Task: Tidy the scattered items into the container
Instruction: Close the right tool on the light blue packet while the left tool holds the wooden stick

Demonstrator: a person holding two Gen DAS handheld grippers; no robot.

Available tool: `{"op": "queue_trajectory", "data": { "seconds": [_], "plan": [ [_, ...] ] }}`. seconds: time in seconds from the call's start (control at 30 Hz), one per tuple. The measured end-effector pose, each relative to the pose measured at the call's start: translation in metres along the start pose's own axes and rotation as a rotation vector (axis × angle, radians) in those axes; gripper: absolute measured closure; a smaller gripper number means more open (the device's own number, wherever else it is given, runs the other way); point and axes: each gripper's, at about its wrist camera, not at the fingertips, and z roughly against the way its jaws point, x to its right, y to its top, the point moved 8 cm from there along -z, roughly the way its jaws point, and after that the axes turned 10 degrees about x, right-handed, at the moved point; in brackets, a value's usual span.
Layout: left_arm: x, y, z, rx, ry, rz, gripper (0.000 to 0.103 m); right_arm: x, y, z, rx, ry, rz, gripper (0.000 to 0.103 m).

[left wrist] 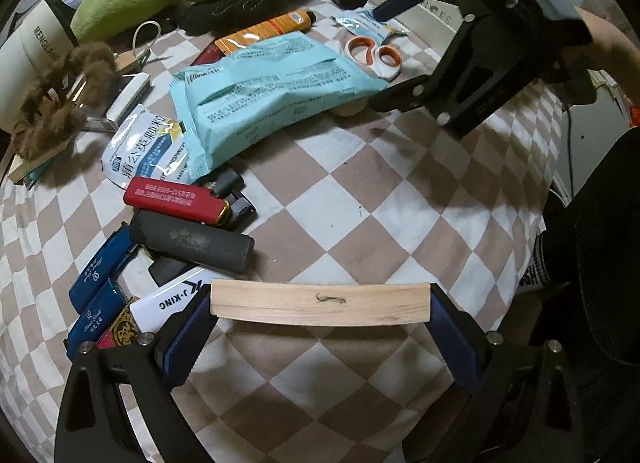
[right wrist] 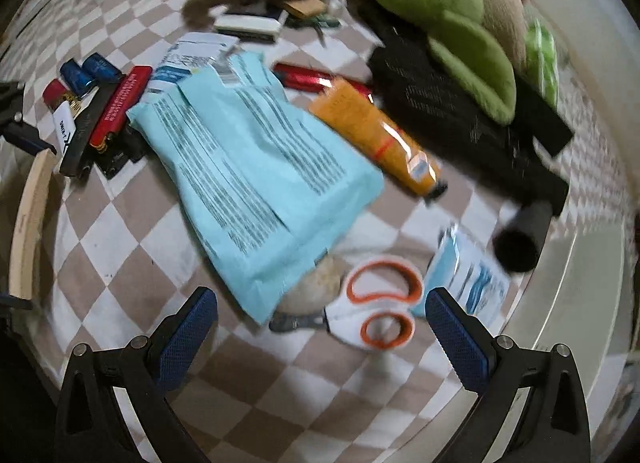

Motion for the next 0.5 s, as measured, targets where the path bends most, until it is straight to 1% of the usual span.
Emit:
{"op": "queue_trajectory", "data": {
  "seconds": [0.03, 0.13, 0.33, 0.4, 0.5],
  "plan": [
    [-0.002, 0.0, 0.003, 0.004, -0.001, 0.004, 0.003, -0.002, 0.004, 0.001, 0.013, -0.01, 0.022, 0.0],
    [0.008, 0.003, -0.002, 0.011, 0.001, 0.019, 0.003, -0.01, 0.017, 0.002, 0.05, -0.016, 0.082, 0.0],
    [0.001, 0.0, 0.002, 0.023, 0.003, 0.047, 0.003, -0.026, 0.039, -0.009, 0.086, 0.013, 0.187, 0.0],
    [0.0, 0.0, 0.004, 0.028, 0.003, 0.053, 0.003, -0.027, 0.043, -0.015, 0.085, 0.03, 0.203, 0.0],
    [-0.002, 0.0, 0.005, 0.031, -0.001, 0.058, 0.003, -0.028, 0.047, -0.026, 0.069, 0.079, 0.189, 0.0]
  ]
}}
